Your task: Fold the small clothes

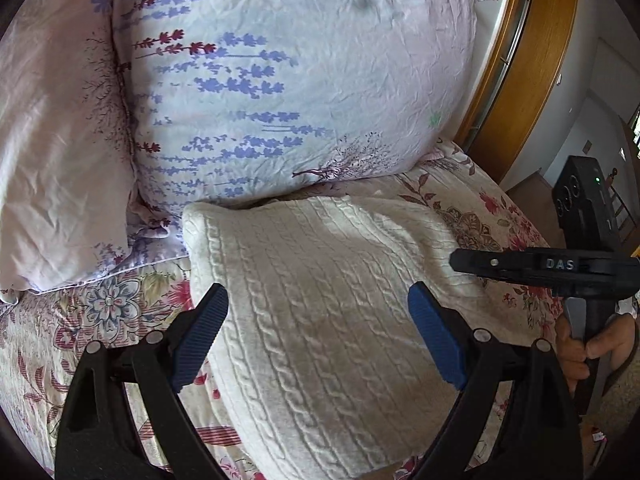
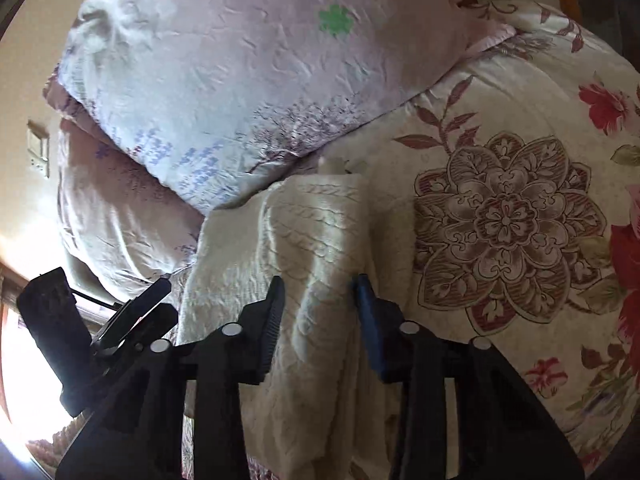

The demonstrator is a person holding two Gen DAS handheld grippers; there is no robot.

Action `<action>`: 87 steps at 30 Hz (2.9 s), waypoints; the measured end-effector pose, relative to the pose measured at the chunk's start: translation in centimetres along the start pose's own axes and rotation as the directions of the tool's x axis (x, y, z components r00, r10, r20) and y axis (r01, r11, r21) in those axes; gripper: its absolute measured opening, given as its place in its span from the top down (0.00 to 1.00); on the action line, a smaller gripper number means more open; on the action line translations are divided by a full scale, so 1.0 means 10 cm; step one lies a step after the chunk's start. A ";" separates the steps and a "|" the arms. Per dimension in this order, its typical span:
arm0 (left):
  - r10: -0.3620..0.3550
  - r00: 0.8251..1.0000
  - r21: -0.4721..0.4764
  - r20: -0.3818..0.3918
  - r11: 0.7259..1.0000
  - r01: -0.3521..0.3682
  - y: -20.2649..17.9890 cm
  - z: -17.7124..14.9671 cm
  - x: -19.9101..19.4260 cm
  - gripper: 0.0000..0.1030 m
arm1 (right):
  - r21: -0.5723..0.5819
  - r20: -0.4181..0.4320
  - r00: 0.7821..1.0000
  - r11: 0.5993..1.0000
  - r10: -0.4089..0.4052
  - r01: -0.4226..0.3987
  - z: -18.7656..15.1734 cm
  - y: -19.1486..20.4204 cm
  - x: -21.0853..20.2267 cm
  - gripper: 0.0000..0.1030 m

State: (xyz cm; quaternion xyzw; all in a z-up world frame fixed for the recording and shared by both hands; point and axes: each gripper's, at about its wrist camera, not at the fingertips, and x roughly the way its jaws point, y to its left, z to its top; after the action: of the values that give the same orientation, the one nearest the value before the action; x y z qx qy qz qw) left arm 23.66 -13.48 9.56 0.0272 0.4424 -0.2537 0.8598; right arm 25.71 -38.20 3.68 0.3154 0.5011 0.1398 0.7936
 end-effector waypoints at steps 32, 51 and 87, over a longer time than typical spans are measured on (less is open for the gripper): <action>-0.092 0.992 -0.338 -0.081 0.939 0.060 0.85 -0.07 0.14 0.06 | 0.200 -0.106 0.992 0.979 0.073 -0.051 0.00 -0.57 -0.07 0.48; -0.328 0.937 -0.523 -0.123 0.823 0.219 0.95 -0.14 0.59 0.24 | 0.128 -0.178 0.981 0.990 0.075 -0.053 0.00 -0.28 0.21 0.45; -0.282 0.947 -0.463 -0.156 0.867 0.182 0.80 -0.10 0.57 0.20 | 0.083 0.015 1.000 0.996 -0.027 0.026 0.17 -0.21 0.06 0.50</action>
State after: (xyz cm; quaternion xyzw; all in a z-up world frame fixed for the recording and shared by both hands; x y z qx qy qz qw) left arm 29.33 -8.58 3.14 -0.1949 0.5801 -0.2440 0.7523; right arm 27.28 -40.12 2.45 0.3423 0.5043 0.1062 0.7856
